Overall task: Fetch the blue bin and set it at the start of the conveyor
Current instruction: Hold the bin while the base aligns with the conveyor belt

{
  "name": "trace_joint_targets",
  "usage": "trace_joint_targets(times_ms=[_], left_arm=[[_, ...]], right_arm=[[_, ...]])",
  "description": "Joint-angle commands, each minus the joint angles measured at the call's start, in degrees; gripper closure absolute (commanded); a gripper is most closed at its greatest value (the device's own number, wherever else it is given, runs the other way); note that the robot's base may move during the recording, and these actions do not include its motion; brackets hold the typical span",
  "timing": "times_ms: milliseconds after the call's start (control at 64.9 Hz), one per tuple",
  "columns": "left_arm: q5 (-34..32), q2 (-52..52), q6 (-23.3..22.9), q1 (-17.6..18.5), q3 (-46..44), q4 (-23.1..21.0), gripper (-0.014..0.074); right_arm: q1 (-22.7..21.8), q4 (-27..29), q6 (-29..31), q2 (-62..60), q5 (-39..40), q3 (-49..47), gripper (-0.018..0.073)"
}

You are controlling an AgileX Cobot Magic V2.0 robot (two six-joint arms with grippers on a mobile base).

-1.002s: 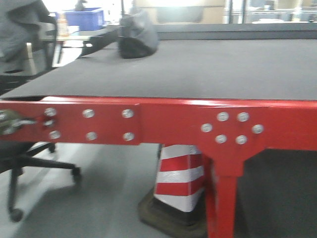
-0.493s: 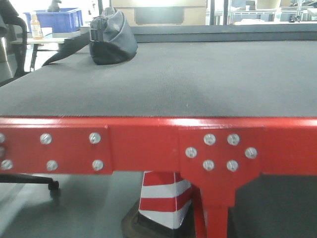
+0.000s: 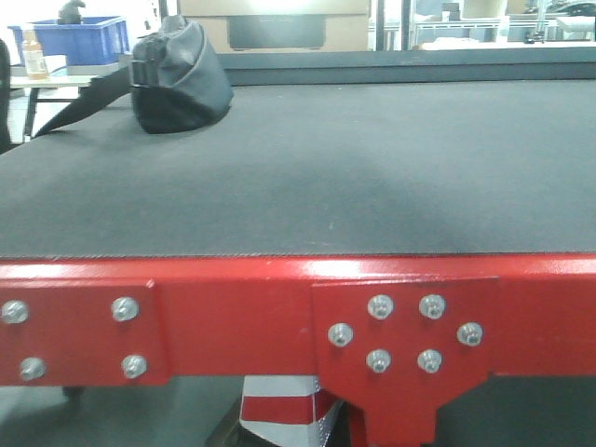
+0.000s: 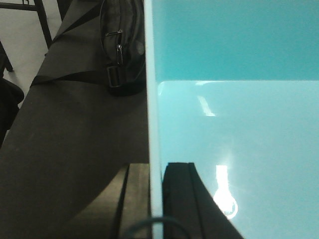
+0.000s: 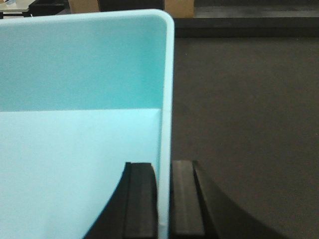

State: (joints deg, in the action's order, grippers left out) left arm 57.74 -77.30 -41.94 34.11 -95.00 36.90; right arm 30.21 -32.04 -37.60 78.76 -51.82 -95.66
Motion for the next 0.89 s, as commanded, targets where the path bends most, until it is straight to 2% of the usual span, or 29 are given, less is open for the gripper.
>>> trace_joint_targets(times_ms=[0,879], left_arm=[[-2.2,0.35,0.38,0.5,-0.49,0.99,0.0708],[-2.2,0.35,0.38,0.5,-0.49,0.99,0.0708]], right_arm=[[0.16,-0.57,0.22,-0.55,3.49,-0.79,0.0721],[0.16,-0.57,0.22,-0.55,2.4,-0.79,0.0721]])
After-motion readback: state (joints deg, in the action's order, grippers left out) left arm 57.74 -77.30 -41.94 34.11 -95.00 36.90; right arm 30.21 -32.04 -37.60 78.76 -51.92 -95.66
